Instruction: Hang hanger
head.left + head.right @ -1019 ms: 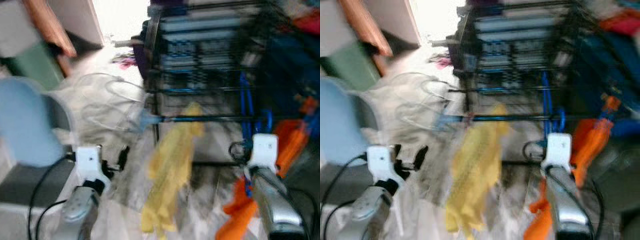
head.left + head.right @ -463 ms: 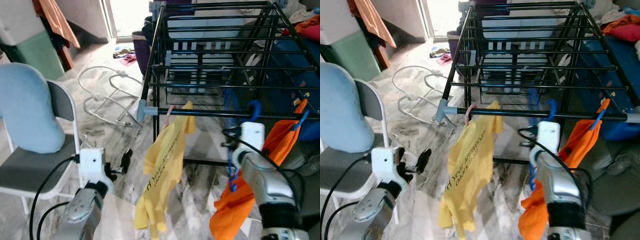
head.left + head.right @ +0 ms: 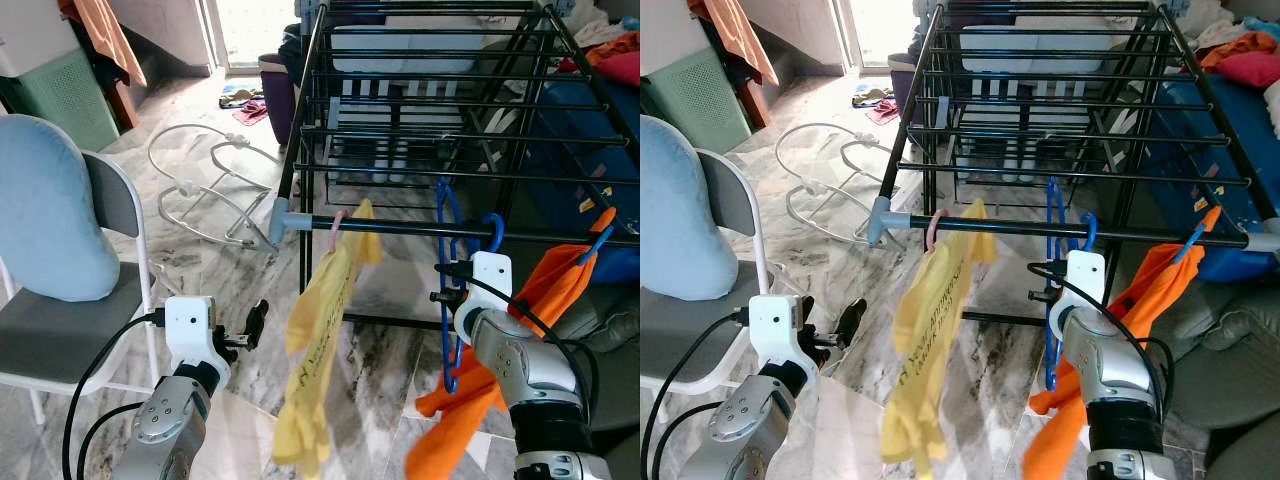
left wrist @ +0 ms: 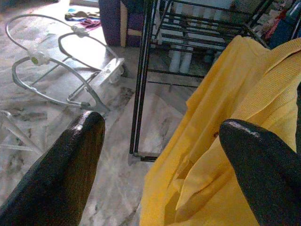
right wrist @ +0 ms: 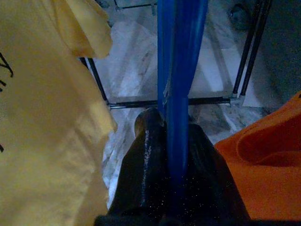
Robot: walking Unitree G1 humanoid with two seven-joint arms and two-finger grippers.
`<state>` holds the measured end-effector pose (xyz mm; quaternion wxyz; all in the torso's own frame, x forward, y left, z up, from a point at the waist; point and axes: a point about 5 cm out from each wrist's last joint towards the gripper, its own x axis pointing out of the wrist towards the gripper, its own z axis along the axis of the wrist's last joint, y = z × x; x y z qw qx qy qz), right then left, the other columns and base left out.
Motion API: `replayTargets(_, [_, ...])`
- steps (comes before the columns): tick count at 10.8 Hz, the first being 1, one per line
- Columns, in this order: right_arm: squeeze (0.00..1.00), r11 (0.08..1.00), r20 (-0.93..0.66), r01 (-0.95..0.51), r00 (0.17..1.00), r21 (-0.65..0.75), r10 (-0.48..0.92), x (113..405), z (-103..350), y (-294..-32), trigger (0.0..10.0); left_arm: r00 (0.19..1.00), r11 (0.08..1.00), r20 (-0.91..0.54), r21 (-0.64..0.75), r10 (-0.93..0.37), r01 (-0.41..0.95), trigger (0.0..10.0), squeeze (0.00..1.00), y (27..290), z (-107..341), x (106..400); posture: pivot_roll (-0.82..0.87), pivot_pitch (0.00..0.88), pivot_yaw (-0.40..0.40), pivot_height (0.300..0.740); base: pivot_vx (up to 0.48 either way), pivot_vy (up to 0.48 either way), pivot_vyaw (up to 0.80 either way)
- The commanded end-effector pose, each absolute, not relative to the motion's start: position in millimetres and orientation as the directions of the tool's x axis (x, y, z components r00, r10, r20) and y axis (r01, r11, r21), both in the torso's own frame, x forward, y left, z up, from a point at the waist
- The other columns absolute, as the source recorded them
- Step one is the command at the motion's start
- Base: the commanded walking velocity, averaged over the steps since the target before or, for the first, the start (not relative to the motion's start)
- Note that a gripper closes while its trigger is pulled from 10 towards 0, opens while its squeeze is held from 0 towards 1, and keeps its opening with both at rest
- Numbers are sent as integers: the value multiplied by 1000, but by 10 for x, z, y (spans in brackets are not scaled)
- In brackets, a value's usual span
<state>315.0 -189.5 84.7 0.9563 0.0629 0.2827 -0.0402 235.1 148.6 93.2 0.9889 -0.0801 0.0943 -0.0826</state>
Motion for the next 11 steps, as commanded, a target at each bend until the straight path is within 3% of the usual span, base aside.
replayTargets(1, [0, 984, -623, 128, 782, 121, -26, 3046, 653, -1893, 10000, 970, 977, -177, -162, -166, 137, 10000, 0, 1504, 948, 2354, -56, 76, 35, 740, 0, 0, 0])
replayTargets(2, [1000, 987, -576, 105, 818, 122, -16, 3061, 720, -1890, 10000, 970, 977, -179, -163, -165, 136, 10000, 0, 1504, 947, 2357, -57, 75, 34, 740, 0, 0, 0])
replayTargets(4, [1000, 998, -443, 68, 895, 19, -52, 3085, 901, -1912, 10000, 973, 981, -178, -155, -144, 117, 10000, 0, 1510, 955, 2365, -61, 76, 34, 740, 0, 0, 0])
replayTargets(7, [1000, 996, -442, 91, 893, -1, -82, 2979, 847, -1944, 10000, 970, 979, -193, -167, -148, 116, 10000, 0, 1494, 930, 2345, -68, 81, 30, 740, 0, 0, 0])
replayTargets(8, [259, 997, -446, 81, 891, -12, -78, 2968, 833, -1933, 10000, 969, 978, -196, -170, -150, 117, 10000, 0, 1485, 924, 2341, -71, 83, 29, 740, 0, 0, 0])
replayTargets(9, [0, 998, -448, 59, 892, -38, -69, 2977, 827, -1919, 10000, 968, 978, -199, -173, -154, 120, 10000, 0, 1467, 916, 2344, -72, 85, 25, 740, 0, 0, 0])
replayTargets(11, [0, 997, -462, 58, 884, -47, -73, 2985, 804, -1925, 10000, 964, 976, -213, -177, -160, 123, 10000, 0, 1458, 894, 2334, -73, 87, 22, 740, 0, 0, 0])
